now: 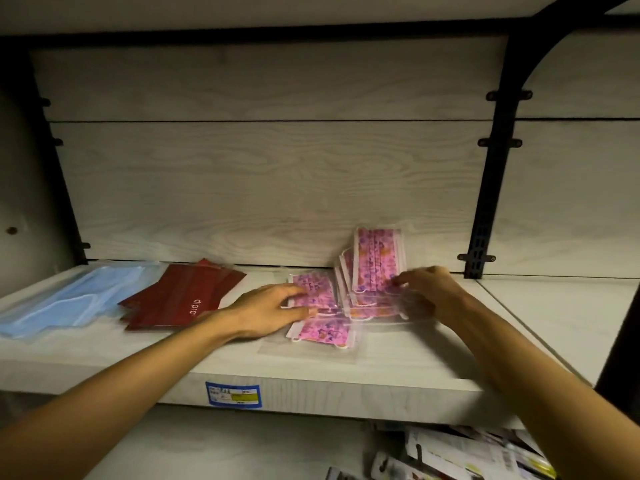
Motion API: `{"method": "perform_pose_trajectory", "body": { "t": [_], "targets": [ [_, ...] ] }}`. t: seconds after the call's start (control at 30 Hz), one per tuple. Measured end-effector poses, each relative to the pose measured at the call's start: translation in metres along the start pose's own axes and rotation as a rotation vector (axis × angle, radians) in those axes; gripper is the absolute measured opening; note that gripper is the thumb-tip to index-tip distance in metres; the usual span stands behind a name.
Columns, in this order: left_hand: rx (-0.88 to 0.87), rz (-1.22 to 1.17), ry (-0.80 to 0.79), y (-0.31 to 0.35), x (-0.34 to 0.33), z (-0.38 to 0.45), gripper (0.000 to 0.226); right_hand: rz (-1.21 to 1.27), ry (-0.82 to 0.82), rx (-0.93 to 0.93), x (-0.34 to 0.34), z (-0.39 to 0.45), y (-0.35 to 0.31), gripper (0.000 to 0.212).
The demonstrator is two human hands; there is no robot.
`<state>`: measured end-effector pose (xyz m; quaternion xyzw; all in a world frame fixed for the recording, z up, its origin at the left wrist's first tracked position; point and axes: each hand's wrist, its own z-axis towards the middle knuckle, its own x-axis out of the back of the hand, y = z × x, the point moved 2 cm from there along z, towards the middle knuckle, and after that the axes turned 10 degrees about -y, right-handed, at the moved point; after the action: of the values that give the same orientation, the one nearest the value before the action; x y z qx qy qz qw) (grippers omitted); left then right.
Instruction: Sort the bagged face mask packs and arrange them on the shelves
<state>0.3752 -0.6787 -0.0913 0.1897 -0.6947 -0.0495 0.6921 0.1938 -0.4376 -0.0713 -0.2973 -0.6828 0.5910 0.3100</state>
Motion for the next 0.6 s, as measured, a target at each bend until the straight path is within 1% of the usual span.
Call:
{"method": "perform_pose_trajectory", "body": {
  "t": [0.07, 0.17, 0.27, 0.33, 0.37, 0.43, 0.5, 0.6],
  "targets": [
    [0.003, -0.045, 0.091, -0.003, 0.002, -0.001, 0.066, -0.003, 0.018, 0.001, 0.001, -0.001, 0.001, 0.009],
    [0.025, -0.2, 0.235, -0.008, 0.002, 0.002, 0.044, -0.008, 0.03, -0.02, 0.002, -0.003, 0.001, 0.011],
    [0.121, -0.502, 0.405, -0.006, 0.006, 0.005, 0.043, -0.02, 0.013, -0.04, 0.001, -0.006, 0.001, 0.012],
    [0.121, -0.674, 0.484, 0.001, 0.011, 0.006, 0.042, -0.031, 0.002, -0.026, 0.0, -0.007, 0.001, 0.012],
    [0.09, -0.712, 0.467, 0.006, 0.012, 0.006, 0.042, -0.049, -0.004, -0.017, -0.001, -0.007, 0.001, 0.013],
    [0.026, -0.663, 0.366, 0.017, 0.007, 0.005, 0.037, -0.099, -0.046, 0.006, -0.005, -0.008, 0.001, 0.015],
    [-0.027, -0.559, 0.283, 0.026, 0.0, 0.001, 0.04, -0.108, -0.139, 0.026, -0.011, -0.008, 0.002, 0.016],
    [-0.138, -0.489, 0.129, 0.034, -0.006, -0.004, 0.048, -0.05, -0.273, 0.002, -0.02, -0.009, 0.002, 0.018]
  ]
}}
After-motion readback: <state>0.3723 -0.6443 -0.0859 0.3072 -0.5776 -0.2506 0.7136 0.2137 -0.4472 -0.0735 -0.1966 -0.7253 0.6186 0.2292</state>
